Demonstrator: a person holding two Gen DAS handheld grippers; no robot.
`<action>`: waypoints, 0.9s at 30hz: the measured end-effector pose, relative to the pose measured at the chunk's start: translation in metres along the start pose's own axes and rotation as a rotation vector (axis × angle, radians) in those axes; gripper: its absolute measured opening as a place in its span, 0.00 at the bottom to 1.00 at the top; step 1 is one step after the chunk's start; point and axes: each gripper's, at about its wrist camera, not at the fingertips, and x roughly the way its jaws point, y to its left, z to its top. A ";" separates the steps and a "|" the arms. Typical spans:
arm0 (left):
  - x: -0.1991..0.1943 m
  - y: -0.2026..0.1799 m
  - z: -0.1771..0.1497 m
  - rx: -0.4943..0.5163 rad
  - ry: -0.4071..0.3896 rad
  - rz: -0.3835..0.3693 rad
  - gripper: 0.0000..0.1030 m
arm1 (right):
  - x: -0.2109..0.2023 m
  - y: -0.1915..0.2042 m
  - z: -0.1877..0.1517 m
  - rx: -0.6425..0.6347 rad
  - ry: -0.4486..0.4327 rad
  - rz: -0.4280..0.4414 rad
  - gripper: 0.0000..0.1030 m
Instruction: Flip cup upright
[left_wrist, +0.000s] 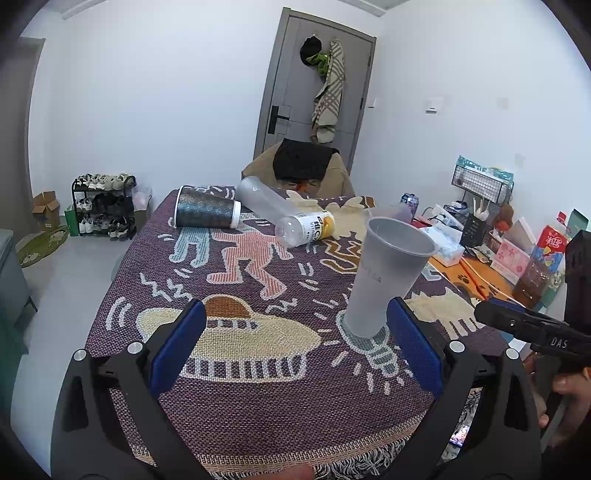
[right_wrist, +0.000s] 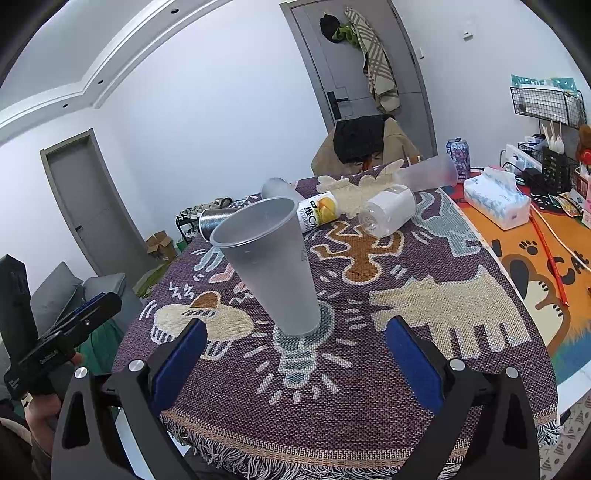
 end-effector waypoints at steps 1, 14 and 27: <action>0.001 -0.001 0.000 0.002 0.000 0.005 0.94 | 0.000 -0.001 0.000 0.001 0.001 -0.001 0.93; 0.005 -0.011 0.004 0.025 0.001 0.001 0.94 | -0.003 -0.009 0.001 0.021 -0.015 -0.017 0.93; 0.005 -0.013 0.004 0.030 0.002 0.004 0.94 | -0.004 -0.011 0.000 0.024 -0.018 -0.016 0.93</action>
